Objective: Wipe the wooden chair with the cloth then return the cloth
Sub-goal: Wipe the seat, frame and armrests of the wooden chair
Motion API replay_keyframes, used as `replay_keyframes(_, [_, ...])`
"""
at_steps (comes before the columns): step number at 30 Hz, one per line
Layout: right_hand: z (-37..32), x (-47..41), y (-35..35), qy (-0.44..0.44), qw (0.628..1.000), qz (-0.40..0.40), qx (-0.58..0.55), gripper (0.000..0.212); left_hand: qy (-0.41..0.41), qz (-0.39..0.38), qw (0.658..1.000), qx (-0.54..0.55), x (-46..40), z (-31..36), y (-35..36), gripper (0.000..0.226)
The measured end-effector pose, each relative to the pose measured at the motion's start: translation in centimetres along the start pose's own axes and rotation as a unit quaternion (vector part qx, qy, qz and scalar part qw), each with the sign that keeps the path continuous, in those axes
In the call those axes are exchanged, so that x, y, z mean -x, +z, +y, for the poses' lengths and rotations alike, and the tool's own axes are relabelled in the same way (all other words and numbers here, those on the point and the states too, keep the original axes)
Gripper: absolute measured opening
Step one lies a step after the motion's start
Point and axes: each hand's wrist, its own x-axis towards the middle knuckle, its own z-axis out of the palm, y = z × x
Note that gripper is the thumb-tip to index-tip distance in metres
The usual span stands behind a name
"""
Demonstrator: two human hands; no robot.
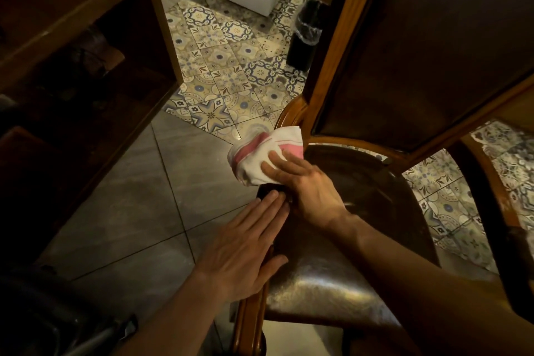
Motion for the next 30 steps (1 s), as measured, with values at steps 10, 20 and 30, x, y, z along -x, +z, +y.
replay_keyframes(10, [-1.2,1.4,-0.5,0.017,0.998,0.001,-0.058,0.074,-0.110,0.039,0.993,0.024,1.0,0.2,-1.0,0.083])
replay_keyframes(20, [-1.6,4.0,-1.9,0.073,0.963,0.015,-0.260,0.055,-0.115,0.036,0.992,0.041,-3.7,-1.9,-4.7,0.070])
replay_keyframes(30, [-3.4,8.2,-6.4,0.176,0.938,0.072,-0.289,0.052,0.000,-0.007,1.000,0.014,-6.0,0.4,-11.7,0.042])
